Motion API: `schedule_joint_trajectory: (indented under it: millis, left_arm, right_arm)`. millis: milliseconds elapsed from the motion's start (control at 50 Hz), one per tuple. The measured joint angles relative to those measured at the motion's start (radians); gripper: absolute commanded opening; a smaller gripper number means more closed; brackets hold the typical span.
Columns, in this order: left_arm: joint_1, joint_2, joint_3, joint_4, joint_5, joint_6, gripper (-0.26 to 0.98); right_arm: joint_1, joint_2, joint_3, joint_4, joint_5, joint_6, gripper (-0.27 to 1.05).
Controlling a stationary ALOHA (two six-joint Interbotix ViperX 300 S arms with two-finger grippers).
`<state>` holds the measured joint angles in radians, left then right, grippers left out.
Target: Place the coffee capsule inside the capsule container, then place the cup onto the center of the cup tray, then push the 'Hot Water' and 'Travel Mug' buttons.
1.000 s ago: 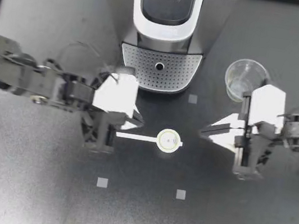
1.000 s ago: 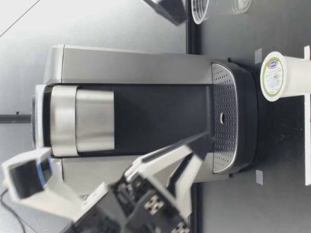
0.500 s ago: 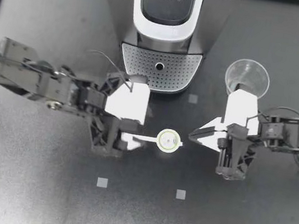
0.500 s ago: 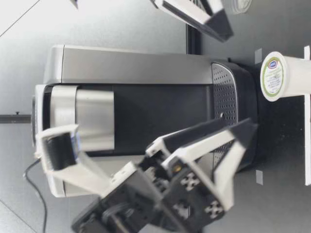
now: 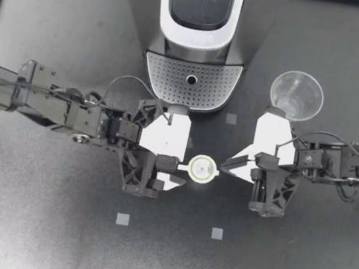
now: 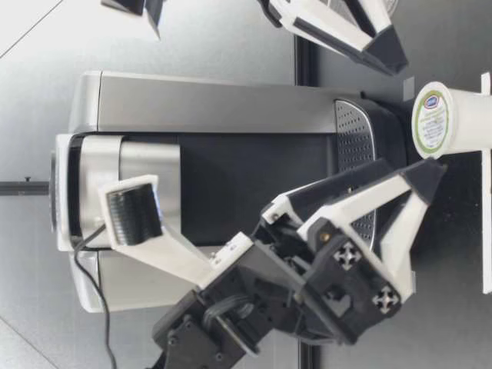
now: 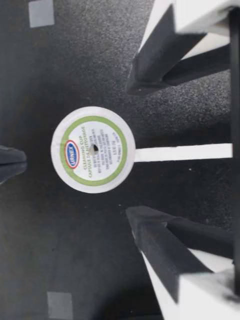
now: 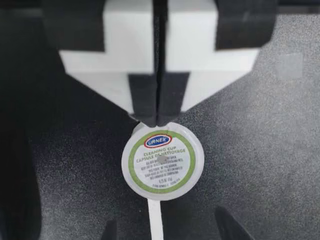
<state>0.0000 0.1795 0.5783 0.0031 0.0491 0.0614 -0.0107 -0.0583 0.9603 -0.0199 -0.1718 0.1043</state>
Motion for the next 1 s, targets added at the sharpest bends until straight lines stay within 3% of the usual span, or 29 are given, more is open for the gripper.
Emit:
schedule_joint_trajectory:
  millis: [1000]
  left_arm:
    - [0.0,0.091,-0.054,0.009,-0.071,0.002,0.81]
  right_arm:
    - [0.014,0.063,-0.034,0.0,0.0,-0.002,0.06]
